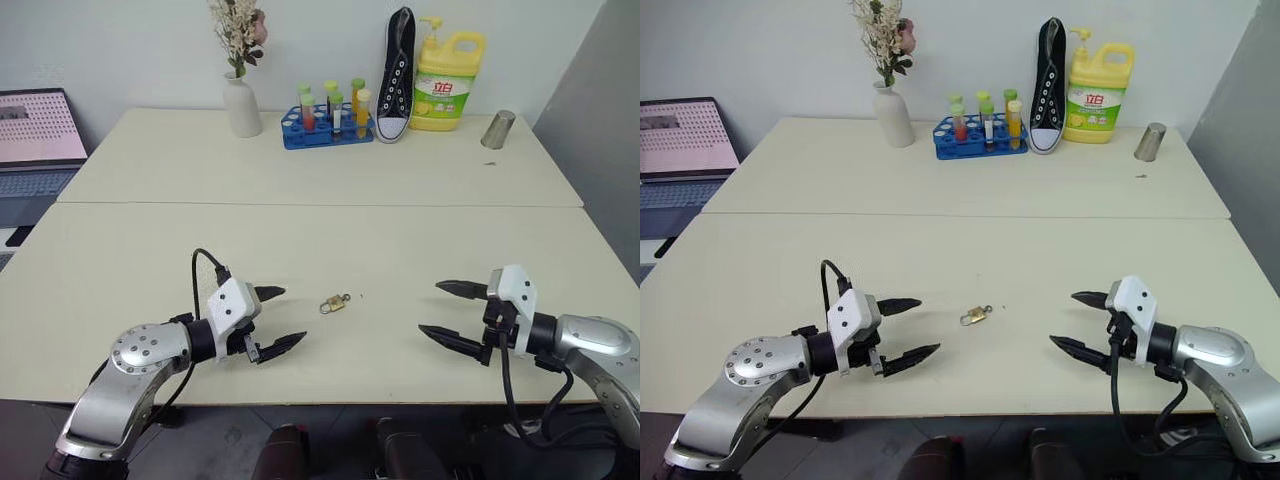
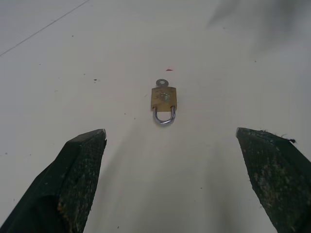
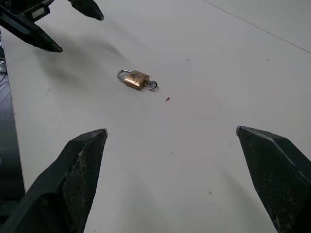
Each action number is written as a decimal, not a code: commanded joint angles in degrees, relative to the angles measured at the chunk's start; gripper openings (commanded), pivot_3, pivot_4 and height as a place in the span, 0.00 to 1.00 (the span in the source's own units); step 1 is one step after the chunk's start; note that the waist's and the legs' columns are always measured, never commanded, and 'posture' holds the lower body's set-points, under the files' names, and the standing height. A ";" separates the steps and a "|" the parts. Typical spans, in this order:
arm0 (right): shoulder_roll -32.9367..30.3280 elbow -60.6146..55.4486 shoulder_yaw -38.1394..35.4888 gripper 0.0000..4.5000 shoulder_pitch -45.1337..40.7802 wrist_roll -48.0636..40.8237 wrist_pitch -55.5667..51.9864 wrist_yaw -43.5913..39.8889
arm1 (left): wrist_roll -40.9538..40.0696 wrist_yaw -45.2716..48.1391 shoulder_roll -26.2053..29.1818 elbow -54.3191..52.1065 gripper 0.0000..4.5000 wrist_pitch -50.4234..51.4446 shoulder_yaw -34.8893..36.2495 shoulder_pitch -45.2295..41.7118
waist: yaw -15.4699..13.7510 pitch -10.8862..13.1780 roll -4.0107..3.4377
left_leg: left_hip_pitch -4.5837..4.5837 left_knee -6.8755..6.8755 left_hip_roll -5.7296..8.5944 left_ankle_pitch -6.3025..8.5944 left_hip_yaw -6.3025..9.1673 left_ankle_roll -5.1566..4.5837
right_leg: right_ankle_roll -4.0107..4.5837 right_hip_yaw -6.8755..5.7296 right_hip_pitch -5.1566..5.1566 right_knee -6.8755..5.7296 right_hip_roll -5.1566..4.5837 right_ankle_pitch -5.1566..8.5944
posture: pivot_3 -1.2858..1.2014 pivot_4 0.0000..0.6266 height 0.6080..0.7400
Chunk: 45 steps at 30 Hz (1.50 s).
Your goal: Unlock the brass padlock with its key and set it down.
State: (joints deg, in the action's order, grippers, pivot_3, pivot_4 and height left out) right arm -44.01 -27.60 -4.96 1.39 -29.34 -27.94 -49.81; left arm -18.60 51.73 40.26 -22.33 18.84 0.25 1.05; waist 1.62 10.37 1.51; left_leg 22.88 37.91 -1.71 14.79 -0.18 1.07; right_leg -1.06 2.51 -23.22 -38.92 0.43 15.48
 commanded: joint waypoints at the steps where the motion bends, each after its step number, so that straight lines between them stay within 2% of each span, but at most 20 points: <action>1: 1.21 -1.10 1.57 0.99 -0.06 1.12 1.63 0.42 | 1.09 -0.64 -0.63 -0.08 1.00 -2.42 -0.38 -1.29 | 0.01 0.00 0.00 | 0.00 0.00 -0.02 0.00 0.00 0.00 | 0.00 0.00 0.00 0.00 0.00 0.00 | 0.52 0.24 1.00; 10: 2.39 -1.34 2.96 0.99 0.45 2.89 2.13 1.28 | 2.22 -3.31 -0.62 -0.35 1.00 0.07 -0.07 -1.43 | 0.00 0.00 0.00 | 0.01 0.01 0.00 0.00 0.01 0.00 | 0.00 0.00 0.00 -0.01 -0.01 0.00 | 0.52 0.24 1.00; 15: 2.83 -1.48 3.55 0.99 -0.94 3.08 1.50 2.06 | 5.81 -3.62 0.02 2.43 1.00 -3.37 -1.13 -3.21 | -0.01 0.00 0.00 | 0.00 0.01 0.00 0.00 0.01 0.00 | 0.00 0.00 0.00 -0.02 0.00 0.00 | 0.52 0.24 1.00; 17: 2.81 -1.20 3.52 0.99 -1.49 3.15 0.70 2.56 | 4.51 -2.76 -0.32 3.45 1.00 -2.60 -0.91 -4.28 | -0.01 0.00 0.00 | 0.00 0.02 0.01 0.00 0.01 0.00 | 0.00 -0.01 0.00 -0.02 0.00 0.00 | 0.52 0.24 1.00; 21: 3.80 -1.46 2.62 0.99 -3.17 0.12 -2.93 3.67 | 4.36 -1.81 -0.17 4.14 1.00 -2.12 -1.15 -5.09 | 0.05 0.00 0.00 | 0.00 0.01 0.01 0.00 -0.01 0.00 | 0.00 0.00 0.00 -0.02 0.01 0.00 | 0.52 0.24 1.00; 30: 2.84 -5.64 3.93 0.99 -3.80 0.10 -7.29 5.15 | 9.17 -4.66 -3.02 3.79 1.00 -1.36 -7.66 -8.24 | -0.06 0.00 0.00 | 0.03 0.03 0.03 0.00 0.02 0.00 | -0.01 -0.01 0.00 -0.02 0.01 0.00 | 0.52 0.24 1.00; 45: 2.57 -9.85 3.47 0.99 -2.18 -0.83 -10.22 6.62 | 12.45 -9.88 -12.86 12.44 1.00 5.01 -14.07 -15.67 | -0.06 -0.02 0.05 | 0.04 0.06 0.05 0.00 0.04 0.00 | -0.02 0.00 0.00 -0.04 0.21 -0.01 | 0.52 0.24 1.00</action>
State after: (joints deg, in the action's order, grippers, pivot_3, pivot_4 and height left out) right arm -41.18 -35.26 -0.68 -0.87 -29.50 -38.36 -43.49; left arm -6.41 41.97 28.26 -9.77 23.71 -13.26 -13.33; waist 1.56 10.35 1.56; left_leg 22.92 37.97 -1.66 14.79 -0.15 1.07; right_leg -1.08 2.51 -23.21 -38.96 0.64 15.47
